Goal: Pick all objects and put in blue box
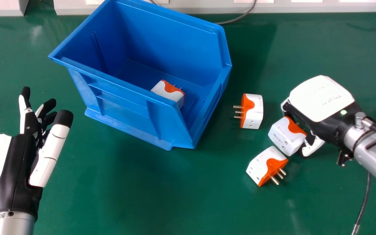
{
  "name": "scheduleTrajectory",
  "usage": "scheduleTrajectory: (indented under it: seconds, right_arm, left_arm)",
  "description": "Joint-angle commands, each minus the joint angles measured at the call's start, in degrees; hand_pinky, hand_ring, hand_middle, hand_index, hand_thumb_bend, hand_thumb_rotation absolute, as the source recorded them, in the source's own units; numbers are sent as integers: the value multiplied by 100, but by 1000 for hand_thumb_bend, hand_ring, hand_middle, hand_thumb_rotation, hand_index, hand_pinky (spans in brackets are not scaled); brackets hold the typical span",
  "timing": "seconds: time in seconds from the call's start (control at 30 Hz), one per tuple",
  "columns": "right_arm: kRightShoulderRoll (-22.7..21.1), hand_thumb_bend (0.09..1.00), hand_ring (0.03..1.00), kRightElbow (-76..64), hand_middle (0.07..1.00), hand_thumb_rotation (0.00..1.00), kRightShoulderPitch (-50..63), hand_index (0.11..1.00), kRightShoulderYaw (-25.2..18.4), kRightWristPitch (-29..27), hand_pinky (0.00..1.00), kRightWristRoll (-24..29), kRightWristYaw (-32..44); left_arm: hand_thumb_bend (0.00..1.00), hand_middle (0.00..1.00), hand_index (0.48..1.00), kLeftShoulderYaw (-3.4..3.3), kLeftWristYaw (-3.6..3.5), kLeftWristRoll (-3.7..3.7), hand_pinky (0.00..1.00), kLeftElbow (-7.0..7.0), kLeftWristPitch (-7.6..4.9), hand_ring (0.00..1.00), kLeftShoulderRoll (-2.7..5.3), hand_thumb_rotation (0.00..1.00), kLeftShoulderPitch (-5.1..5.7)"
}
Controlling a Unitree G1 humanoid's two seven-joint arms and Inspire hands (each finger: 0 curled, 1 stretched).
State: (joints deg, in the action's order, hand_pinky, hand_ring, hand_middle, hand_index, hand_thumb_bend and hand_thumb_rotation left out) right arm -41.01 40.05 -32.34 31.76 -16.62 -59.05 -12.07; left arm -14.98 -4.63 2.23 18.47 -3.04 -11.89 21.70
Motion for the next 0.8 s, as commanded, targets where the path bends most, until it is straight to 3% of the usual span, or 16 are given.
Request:
scheduleTrajectory:
  seconds: [0.0,0.07,0.1,0.23,0.33,0.67,0.77]
  right_arm:
    - [48,540,653,-100,690,239,-55,583,-67,89,535,89,20]
    - [62,590,716,-93,757,337,-47,704,-91,105,586,116,42]
    - [73,597,727,-83,765,354,-47,724,-104,111,599,138,61]
    - [44,604,730,-32,765,366,-80,735,-61,88,613,56,5]
    - [-15,607,736,-31,774,370,-114,743,8,48,621,-69,-61]
    - [-68,650,815,34,858,367,-194,818,37,-112,682,-117,-144]
    - [-70,664,820,17,865,364,-191,822,47,-98,688,-176,-213]
  left_arm:
    - [780,942,922,-28,30,26,878,71,-29,917,-24,923,-29]
    - [782,942,922,-26,35,40,878,98,-21,917,-26,923,-22]
    - [783,942,922,-26,35,45,878,122,-12,917,-26,923,-15]
    - [779,942,922,-24,43,52,878,26,-75,917,-25,923,-43]
    - [777,942,922,-18,35,47,878,128,-28,917,-18,923,-14]
    - [784,942,922,-25,26,13,877,-9,-61,916,-25,923,-91]
    - [786,942,922,-20,27,20,877,38,-40,916,-18,923,-76]
